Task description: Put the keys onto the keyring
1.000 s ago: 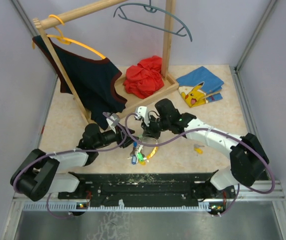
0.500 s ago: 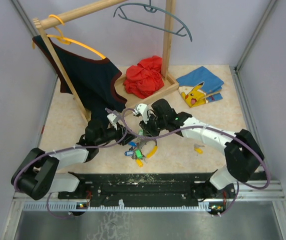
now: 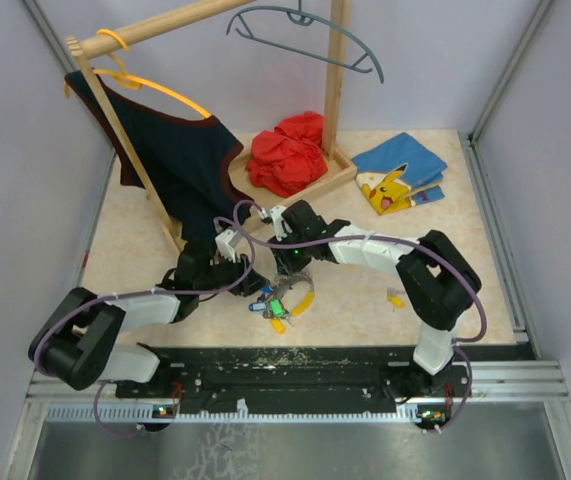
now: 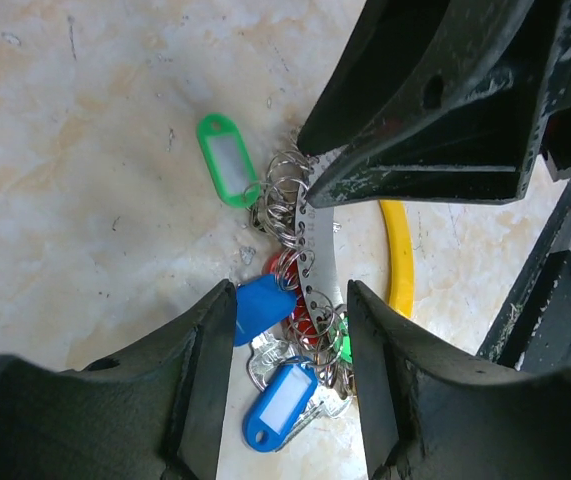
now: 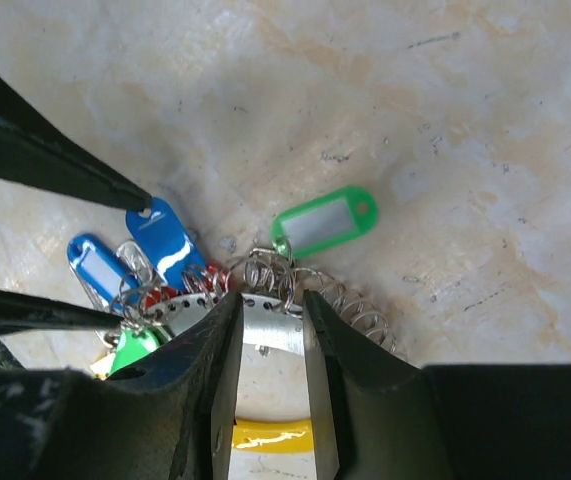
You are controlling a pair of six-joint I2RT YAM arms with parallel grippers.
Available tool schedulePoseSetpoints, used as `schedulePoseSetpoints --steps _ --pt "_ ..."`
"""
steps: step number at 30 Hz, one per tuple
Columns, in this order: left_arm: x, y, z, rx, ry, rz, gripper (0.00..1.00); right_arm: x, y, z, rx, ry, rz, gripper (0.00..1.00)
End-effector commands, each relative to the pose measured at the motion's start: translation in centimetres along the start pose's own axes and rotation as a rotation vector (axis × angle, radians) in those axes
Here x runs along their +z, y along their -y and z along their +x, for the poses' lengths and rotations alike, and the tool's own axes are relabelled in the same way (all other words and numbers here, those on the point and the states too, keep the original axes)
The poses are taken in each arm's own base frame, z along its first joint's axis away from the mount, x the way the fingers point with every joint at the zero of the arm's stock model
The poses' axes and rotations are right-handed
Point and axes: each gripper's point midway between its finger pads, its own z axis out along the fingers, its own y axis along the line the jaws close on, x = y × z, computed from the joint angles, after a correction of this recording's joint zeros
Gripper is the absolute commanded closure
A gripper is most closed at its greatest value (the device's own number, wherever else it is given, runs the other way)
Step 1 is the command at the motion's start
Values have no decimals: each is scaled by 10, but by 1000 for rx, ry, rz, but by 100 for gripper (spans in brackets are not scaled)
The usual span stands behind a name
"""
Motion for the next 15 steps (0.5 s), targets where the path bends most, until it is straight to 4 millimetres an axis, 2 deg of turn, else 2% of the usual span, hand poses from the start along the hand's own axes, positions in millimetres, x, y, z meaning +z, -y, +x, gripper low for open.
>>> schedulePoseSetpoints --steps 1,15 --pt "3 1 2 -24 -15 19 47 2 -3 -36 46 62 21 69" --pt "6 2 9 -24 -39 40 48 14 -4 -10 90 -44 5 71"
